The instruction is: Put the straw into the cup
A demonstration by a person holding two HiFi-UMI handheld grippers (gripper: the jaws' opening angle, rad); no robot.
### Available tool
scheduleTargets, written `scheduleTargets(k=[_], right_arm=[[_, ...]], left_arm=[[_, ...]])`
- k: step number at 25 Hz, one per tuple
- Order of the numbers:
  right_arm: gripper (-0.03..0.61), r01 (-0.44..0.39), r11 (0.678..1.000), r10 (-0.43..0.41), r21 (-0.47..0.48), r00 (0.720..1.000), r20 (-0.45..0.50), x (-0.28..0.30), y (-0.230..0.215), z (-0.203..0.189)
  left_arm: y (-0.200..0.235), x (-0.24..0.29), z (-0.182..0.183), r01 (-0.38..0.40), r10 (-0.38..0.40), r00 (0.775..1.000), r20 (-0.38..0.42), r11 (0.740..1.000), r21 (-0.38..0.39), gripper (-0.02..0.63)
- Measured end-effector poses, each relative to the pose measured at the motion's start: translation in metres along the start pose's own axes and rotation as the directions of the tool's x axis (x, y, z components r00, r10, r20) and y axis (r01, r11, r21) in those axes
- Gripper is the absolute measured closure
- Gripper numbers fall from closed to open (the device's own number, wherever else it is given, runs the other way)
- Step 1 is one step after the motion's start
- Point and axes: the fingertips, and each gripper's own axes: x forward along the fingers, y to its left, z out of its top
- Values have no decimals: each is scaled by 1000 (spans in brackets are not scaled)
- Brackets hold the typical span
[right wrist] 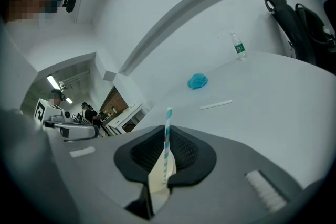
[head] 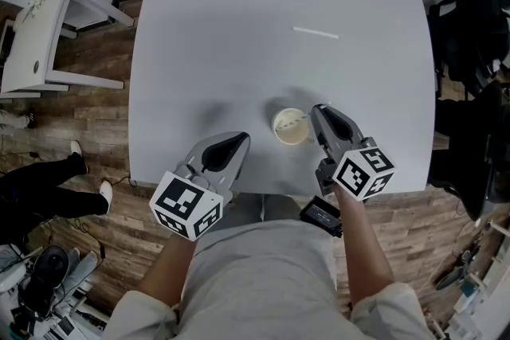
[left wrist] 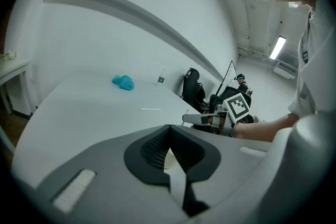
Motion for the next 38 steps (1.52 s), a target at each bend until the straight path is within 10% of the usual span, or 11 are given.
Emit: scheduleTargets(k=[38], right_arm=[[541,28,999,-27,-40,999,36,-48,5,9]], left_arm=[[-40,-6,5,18,-19,999,29,999,45,599]])
